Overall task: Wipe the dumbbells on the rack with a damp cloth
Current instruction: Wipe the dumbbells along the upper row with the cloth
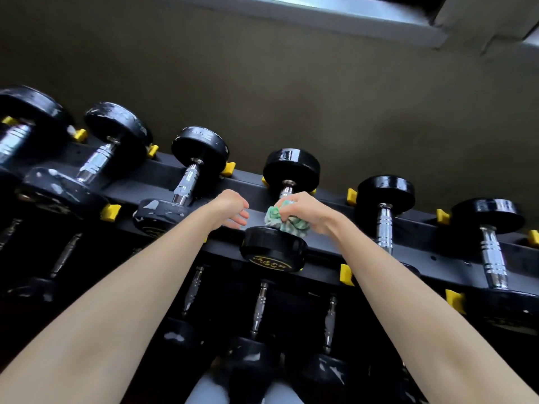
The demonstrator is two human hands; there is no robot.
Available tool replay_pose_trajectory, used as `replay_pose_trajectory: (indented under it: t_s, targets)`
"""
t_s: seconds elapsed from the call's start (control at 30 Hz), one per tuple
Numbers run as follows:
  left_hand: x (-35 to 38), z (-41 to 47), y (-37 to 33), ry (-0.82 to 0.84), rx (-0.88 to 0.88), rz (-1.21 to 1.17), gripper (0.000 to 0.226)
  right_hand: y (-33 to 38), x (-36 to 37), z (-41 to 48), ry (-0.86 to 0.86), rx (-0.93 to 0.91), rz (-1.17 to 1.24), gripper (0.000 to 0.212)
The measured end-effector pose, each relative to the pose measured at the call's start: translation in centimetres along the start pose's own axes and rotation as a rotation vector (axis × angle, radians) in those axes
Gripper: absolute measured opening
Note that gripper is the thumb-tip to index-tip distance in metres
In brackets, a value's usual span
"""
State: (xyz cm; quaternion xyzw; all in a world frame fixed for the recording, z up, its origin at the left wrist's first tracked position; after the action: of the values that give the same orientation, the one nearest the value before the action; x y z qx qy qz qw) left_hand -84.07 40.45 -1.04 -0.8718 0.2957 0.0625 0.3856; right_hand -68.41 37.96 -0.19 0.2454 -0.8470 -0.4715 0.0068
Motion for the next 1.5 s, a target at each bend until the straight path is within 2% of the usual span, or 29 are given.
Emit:
replay_pose_trajectory:
  t_s: [0.1, 0.2, 0.27, 0.37, 0.43, 0.5, 0.57, 0.67, 0.8, 0.87, 0.93, 1.17, 1.23, 1.5]
  targets:
    - [-1.3, -1.1, -0.4, -0.001, 0.021, 0.002, 0.036, 1.9, 0.2, -1.3, 0.003, -0.021, -0.028, 0.017]
    - [-3.0, -2.0, -1.0, 0.008, 0.061, -0.016, 0.035, 3.4, 2.2, -2.1, 0.045, -0.033, 0.111, 0.018]
    - [-4.9, -2.2, -1.1, 0.008, 0.09, -0.064, 0.033, 4.3, 4.3, -1.7, -0.012, -0.053, 0.207, 0.019]
    - [-9.0, -2.2, 0.1, 0.0, 0.101, -0.221, 0.027, 4.4, 7.8, 0.1, -0.26, -0.07, 0.378, 0.026]
    - [-12.3, -2.3, 1.3, -0.033, 0.123, -0.286, 0.019, 3.5, 9.9, 1.2, -0.449, -0.015, 0.472, 0.047]
    - [-15.4, -1.9, 3.4, -0.054, 0.125, -0.301, 0.029, 2.4, 11.9, 1.7, -0.621, 0.081, 0.478, 0.06]
    - [-17.6, -1.4, 5.8, -0.078, 0.124, -0.268, 0.032, 1.6, 13.4, 1.7, -0.779, 0.15, 0.423, 0.044]
    - [-19.9, -0.5, 8.9, -0.116, 0.126, -0.207, 0.022, 1.1, 15.4, 2.4, -0.886, 0.203, 0.361, 0.028]
    - [-20.5, 1.1, 10.3, -0.086, 0.152, -0.137, 0.023, 0.2, 15.9, 3.6, -0.936, 0.281, 0.253, 0.034]
    - [-21.0, 1.6, 10.5, -0.128, 0.167, -0.085, 0.022, -0.4, 16.1, 4.2, -0.924, 0.329, 0.235, 0.041]
    - [-21.3, 2.5, 11.0, -0.15, 0.149, -0.05, 0.027, -0.9, 16.5, 5.3, -0.881, 0.337, 0.249, 0.042]
    - [-19.6, 4.3, 12.6, 0.076, 0.108, 0.012, 0.03, -1.3, 16.7, 7.0, -0.636, 0.254, 0.457, 0.046]
    - [-19.2, 4.5, 13.0, 0.088, 0.103, -0.021, 0.033, -0.8, 16.4, 6.7, -0.597, 0.234, 0.452, 0.049]
    - [-19.4, 3.4, 12.8, 0.109, 0.061, -0.078, 0.037, 1.7, 16.1, 3.5, -0.712, 0.146, 0.516, 0.042]
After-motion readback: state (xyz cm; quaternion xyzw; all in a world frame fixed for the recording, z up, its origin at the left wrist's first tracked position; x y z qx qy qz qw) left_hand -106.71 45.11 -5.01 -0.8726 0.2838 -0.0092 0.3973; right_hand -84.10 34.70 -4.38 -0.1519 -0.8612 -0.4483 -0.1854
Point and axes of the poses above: each hand's wrist, its own z-axis towards the middle knuckle, its own x-axis out of the palm, y = z × x, the point moved 7 cm from there along z, towards the middle knuckle, and after that the axes turned 6 degrees about y, right-handed, at the moved point
